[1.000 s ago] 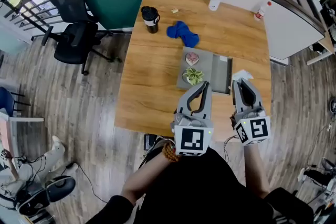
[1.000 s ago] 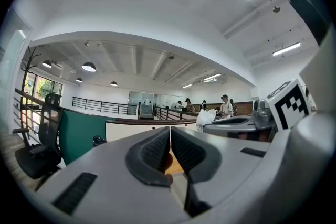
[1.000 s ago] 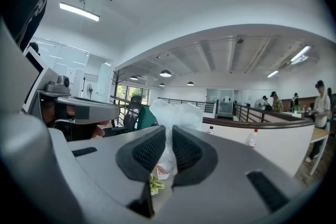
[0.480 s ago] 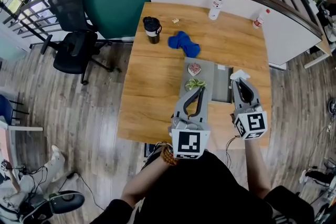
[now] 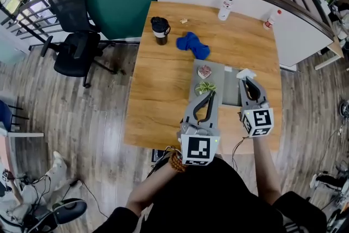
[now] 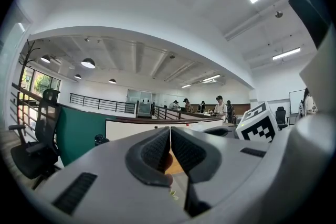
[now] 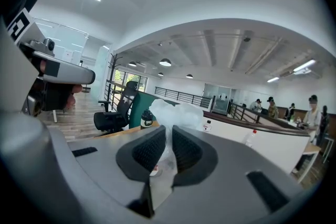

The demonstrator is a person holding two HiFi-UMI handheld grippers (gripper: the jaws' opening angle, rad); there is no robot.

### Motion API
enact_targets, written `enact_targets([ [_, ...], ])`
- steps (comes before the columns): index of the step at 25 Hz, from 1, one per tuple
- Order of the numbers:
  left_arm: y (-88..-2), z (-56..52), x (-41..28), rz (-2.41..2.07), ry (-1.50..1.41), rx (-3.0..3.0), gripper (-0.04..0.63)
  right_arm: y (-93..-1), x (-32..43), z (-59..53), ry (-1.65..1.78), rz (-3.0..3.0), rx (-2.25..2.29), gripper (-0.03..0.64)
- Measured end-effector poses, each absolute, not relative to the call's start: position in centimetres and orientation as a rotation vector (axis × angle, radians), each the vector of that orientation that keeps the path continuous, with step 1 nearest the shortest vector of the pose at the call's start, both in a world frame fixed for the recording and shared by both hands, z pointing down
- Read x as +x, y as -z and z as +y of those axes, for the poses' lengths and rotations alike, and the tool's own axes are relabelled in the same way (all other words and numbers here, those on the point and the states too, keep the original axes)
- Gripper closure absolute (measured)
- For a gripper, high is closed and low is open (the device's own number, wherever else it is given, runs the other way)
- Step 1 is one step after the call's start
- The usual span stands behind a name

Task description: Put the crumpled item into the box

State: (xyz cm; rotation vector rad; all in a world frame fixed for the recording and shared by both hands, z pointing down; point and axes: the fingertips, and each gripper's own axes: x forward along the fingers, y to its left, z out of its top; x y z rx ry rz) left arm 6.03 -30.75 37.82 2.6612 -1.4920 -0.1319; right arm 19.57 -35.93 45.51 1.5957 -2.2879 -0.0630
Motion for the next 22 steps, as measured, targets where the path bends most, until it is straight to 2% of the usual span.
enact_targets([
  [22,-39.7,-31.7,7.7,-1.557,0.058,2.614,0.571,-53.2,24.5,-40.6,-0.093,-2.224,1.499,0.571],
])
